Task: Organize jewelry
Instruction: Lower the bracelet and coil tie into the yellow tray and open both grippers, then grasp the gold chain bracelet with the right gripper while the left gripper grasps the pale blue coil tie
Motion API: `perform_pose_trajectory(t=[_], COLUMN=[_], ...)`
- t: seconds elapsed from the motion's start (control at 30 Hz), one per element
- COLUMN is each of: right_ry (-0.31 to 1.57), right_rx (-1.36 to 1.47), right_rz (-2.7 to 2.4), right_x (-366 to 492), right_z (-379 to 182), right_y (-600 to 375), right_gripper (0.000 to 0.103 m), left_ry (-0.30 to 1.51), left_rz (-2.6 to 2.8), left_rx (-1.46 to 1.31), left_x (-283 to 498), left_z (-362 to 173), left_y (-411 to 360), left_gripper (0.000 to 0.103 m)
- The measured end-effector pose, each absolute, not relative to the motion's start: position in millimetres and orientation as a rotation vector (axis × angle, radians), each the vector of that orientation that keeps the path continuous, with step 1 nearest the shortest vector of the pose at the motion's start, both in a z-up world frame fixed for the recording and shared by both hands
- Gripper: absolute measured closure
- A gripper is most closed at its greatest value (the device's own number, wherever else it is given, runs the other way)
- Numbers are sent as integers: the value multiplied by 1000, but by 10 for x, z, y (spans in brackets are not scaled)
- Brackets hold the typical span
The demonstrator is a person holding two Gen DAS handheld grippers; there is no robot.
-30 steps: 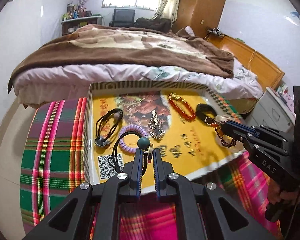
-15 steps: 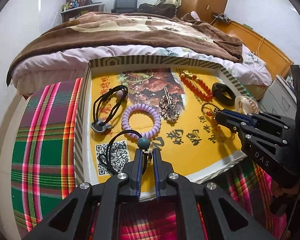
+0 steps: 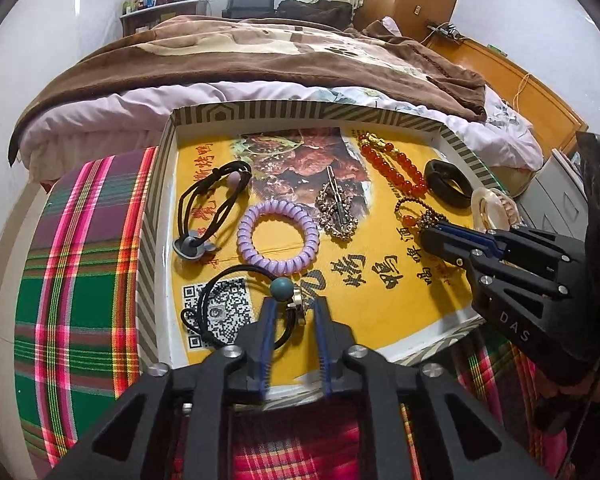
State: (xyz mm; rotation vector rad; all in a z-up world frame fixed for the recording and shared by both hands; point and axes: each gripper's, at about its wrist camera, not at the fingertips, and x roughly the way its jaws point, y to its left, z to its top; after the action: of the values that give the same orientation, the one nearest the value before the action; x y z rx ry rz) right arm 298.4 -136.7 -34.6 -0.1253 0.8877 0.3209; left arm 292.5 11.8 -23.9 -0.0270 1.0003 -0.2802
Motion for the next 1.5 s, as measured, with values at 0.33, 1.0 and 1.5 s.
perform_pose_trajectory(t=[0.33, 1.0, 1.5], right_ry=[860, 759, 881], right_rx=[-100, 17, -82], right_rz=[336, 400, 590], right_x=[2892, 2153, 1475], right_z=[-228, 312, -288], right_y=[-1396, -1654, -1415], right_gripper=[86, 69, 63], left_ry=[984, 835, 810], left_rz=[-276, -228, -103], left_rx=[-37, -24, -103], left_x=[2846, 1955, 920], left_z=[-144, 602, 495], left_y=[134, 276, 938], left_gripper=[49, 36, 34])
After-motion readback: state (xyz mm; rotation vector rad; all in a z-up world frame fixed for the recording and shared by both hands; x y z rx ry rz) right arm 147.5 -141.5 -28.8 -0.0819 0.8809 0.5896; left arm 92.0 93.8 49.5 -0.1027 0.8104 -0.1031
